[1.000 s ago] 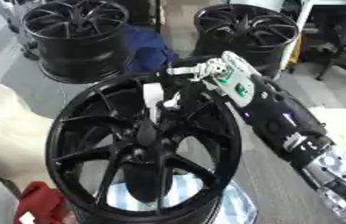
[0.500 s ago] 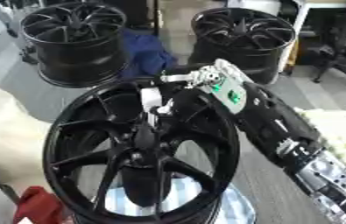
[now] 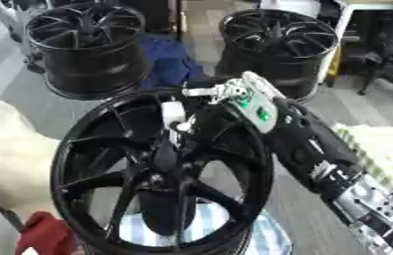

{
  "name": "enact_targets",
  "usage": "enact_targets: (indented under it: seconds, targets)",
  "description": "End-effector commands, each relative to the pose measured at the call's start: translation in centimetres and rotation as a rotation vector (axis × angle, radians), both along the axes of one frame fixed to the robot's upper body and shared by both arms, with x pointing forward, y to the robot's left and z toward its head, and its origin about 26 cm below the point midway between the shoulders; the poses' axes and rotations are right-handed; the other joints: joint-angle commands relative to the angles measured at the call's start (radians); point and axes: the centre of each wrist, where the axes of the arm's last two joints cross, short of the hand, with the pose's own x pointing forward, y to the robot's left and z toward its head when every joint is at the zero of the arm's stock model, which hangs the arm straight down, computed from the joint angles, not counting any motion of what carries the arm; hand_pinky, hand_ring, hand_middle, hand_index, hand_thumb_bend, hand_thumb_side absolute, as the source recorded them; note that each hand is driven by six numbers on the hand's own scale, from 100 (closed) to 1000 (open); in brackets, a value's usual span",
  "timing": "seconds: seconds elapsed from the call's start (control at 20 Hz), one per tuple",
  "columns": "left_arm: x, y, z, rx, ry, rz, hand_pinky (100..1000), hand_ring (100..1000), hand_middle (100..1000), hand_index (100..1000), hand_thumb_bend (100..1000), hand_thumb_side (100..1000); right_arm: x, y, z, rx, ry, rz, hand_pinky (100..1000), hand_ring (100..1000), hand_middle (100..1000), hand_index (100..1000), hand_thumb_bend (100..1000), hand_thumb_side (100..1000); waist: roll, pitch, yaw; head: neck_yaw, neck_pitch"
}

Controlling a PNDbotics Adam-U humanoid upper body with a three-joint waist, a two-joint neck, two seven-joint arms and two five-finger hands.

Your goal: Pull the pin out of the wheel hub.

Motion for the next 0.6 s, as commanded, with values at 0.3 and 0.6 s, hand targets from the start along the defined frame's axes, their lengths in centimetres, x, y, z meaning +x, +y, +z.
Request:
enact_targets:
  seconds: [0.3,0.6]
  targets:
    - [0.5,-0.2,1.1,0.021,-0.032,-0.020,589,590,589,791,100,624,0.4,-0.5,1.4,0.110,-0.091,-0.031,629,477,359,558,100,370,0.004,-0.001,0.006,0.014,0.026]
    - [0.5,-0.3,1.0,0.022,-0.026,-0.028,589,590,589,792,100,625,0.8,-1.3,3.3,0.230,-0.148,-0.064,615,475,324,528,100,370,0.005,-0.005,0.007,0.006,0.026]
